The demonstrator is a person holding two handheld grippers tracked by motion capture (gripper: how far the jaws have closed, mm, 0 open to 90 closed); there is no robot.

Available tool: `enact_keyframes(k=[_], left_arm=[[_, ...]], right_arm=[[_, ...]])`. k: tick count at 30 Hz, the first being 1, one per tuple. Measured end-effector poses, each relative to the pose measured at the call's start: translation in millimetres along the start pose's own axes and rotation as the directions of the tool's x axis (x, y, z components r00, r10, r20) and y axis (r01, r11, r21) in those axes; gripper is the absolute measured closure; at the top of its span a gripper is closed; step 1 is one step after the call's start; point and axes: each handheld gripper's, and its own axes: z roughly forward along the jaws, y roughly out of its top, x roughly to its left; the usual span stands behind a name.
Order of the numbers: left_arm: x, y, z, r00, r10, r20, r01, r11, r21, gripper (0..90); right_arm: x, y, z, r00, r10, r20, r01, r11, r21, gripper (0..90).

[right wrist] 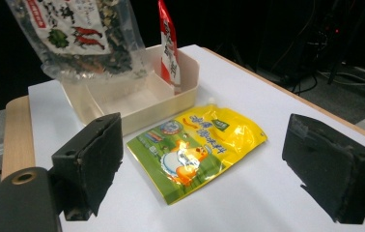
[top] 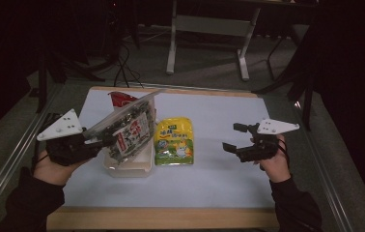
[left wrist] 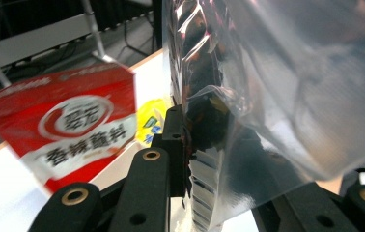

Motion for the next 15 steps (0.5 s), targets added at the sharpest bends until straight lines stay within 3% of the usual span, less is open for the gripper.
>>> enact_keyframes(k=[7, 15], left_arm=[[17.8, -5.0, 5.9, 0.9991, -0.022, -0.038, 0.021, 0.9997, -0.007, 76.5], [30.0, -6.7, 21.8, 0.9994, -0.020, -0.027, 0.021, 0.9978, 0.063, 76.4]], right_arm=[[-2.3, -3.5, 0.4, 0.9999, 0.011, 0.000, -0.011, 1.000, -0.002, 14.2], [-3.2, -5.2, -0.8, 0.9998, 0.018, -0.005, -0.018, 1.000, -0.002, 14.2]])
